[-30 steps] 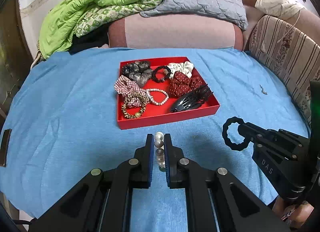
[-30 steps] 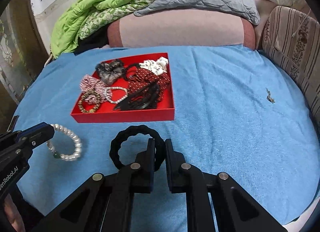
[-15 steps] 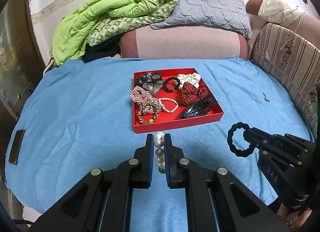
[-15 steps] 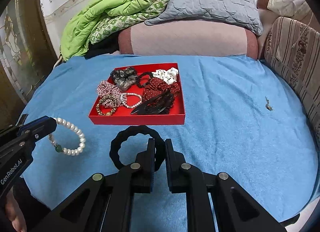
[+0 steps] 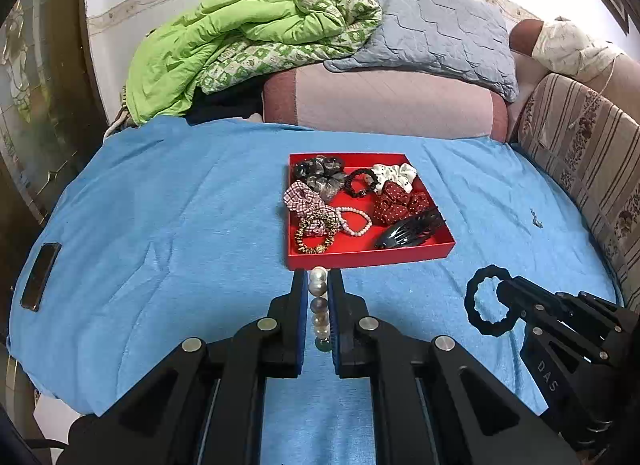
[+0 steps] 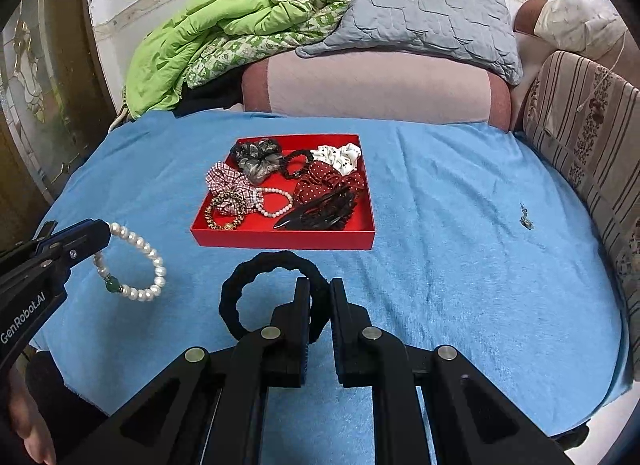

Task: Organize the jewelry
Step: 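Lift the pearl bracelet with the left tool while the right tool lifts the black scrunchie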

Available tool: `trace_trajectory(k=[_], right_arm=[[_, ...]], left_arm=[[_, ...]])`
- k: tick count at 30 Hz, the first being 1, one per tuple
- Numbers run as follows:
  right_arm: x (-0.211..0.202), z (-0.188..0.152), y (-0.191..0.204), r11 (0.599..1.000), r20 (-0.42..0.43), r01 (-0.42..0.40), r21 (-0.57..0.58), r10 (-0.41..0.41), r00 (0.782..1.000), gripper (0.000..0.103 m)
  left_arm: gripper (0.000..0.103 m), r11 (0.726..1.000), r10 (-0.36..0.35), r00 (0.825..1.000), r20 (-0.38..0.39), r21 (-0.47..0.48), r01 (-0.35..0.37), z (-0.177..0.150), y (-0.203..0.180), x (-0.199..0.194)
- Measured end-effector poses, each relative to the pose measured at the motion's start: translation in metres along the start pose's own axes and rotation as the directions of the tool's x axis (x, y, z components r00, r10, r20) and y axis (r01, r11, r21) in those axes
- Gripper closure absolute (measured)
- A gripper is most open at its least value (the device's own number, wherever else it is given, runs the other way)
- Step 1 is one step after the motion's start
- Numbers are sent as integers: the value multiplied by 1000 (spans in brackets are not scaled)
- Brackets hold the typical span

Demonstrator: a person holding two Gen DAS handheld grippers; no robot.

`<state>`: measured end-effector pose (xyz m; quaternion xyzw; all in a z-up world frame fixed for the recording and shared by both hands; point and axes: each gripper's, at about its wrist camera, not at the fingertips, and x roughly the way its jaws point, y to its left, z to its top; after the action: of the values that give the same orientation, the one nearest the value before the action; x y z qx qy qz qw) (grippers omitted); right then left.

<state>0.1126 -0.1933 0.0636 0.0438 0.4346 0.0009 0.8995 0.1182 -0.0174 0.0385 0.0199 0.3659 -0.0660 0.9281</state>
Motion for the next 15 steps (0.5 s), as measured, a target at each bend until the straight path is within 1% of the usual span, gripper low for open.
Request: trace_trajectory(k=[9, 15], right_arm=[[-4, 3, 5, 1000, -2, -8, 7, 8, 1000, 92], [-3, 13, 4, 1000, 4, -19, 15, 19, 1000, 92]], left_arm=[[94, 1000, 6, 1000, 12, -12, -6, 3, 6, -6], [94, 1000, 4, 1000, 19, 0, -4, 11, 6, -4]])
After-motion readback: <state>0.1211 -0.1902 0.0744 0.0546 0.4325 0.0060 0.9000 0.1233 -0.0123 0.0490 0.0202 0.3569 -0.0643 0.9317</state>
